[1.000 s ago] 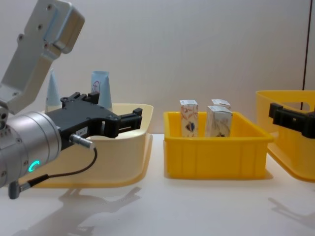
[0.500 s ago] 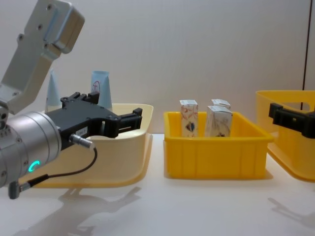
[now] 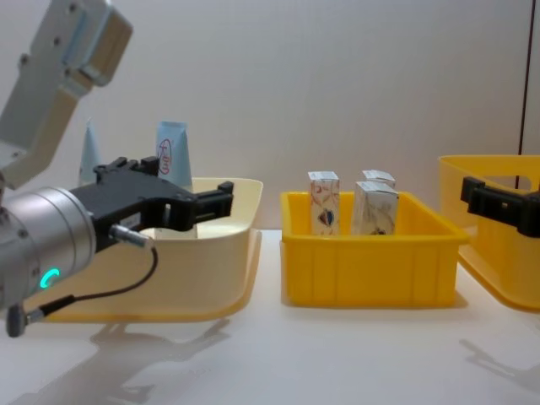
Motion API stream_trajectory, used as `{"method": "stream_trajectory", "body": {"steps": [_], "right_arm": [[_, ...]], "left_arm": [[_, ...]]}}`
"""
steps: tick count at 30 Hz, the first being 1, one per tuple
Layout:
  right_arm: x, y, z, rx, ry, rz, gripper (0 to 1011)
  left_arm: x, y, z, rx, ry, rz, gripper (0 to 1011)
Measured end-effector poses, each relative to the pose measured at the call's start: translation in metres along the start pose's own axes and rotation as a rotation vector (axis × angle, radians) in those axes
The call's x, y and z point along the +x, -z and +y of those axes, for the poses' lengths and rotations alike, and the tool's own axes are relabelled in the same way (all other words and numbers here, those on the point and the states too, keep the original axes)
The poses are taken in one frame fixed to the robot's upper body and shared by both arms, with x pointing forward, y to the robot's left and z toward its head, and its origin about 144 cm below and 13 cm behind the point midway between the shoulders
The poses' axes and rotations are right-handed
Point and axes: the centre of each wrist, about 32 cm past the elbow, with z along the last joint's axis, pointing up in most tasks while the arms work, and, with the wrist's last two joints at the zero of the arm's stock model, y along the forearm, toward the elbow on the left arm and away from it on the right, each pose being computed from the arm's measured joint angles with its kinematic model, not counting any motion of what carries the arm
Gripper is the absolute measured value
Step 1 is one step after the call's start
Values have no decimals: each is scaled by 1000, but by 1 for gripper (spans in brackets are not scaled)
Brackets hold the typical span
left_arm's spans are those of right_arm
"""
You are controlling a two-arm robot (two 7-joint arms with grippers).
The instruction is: Bimanual collaborative sorting of washing and personal care products
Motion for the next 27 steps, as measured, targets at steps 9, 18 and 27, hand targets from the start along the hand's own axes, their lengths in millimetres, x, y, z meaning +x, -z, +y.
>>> {"method": "stream_trajectory", "body": {"steps": [9, 18, 27], "right_arm": [[0, 0, 0, 0, 0, 0, 1001], [0, 0, 0, 0, 0, 0, 1001], [0, 0, 0, 0, 0, 0, 1001]], "left_arm": [[16, -5, -7, 26, -65, 60, 1003], [35, -9, -23, 49, -109, 111, 1003], [47, -13, -46, 72, -93, 151, 1003]]}}
